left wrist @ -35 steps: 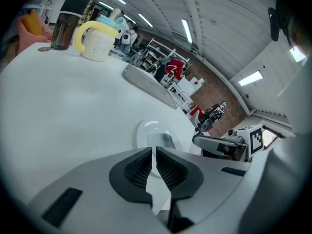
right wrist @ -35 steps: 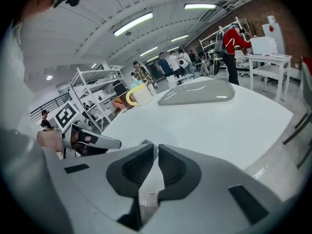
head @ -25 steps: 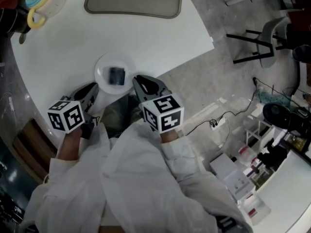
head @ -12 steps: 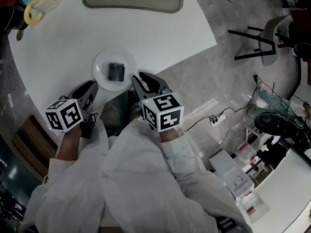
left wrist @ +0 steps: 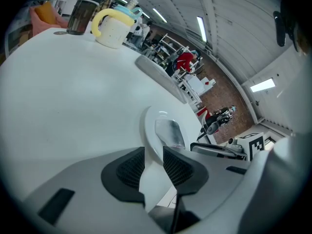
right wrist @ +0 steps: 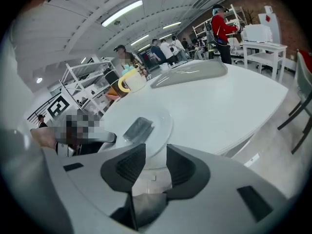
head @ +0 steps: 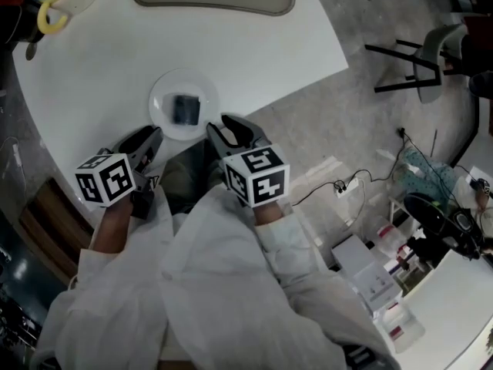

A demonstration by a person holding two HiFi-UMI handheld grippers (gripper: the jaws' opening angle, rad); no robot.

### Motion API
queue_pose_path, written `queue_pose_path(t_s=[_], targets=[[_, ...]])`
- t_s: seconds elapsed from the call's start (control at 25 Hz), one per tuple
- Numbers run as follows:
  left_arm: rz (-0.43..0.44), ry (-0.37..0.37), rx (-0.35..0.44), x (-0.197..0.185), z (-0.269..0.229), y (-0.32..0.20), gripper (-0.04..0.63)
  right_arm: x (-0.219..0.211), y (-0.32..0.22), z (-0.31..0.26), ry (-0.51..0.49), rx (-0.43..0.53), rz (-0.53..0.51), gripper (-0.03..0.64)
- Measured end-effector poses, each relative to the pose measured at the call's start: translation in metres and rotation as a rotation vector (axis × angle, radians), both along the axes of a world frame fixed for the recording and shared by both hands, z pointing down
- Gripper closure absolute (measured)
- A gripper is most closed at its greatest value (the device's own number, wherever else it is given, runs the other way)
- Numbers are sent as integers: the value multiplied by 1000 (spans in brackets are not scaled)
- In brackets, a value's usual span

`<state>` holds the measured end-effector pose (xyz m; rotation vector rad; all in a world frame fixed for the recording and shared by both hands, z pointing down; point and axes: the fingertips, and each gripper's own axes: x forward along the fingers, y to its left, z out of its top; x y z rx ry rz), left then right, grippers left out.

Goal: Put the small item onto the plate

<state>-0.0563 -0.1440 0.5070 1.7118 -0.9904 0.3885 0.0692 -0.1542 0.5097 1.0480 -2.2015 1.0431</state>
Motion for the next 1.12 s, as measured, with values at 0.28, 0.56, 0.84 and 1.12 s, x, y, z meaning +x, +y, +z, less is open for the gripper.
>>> queue_pose_path(t_s=[0.28,0.56,0.84,1.12], targets=[[10,13,-7,3,3,0,492,-7,0,7,11,-20,-7,491],[-46,85,-34,3,2,-3,493,-7,-1,7,-9,-44,30,491],[-84,122,-38,5,2,-7,494,-6,-4,8,-34,-73,64,491],[-113,166,-68,5,3,-5,494,-4,-5,5,-112,-145,142,491]])
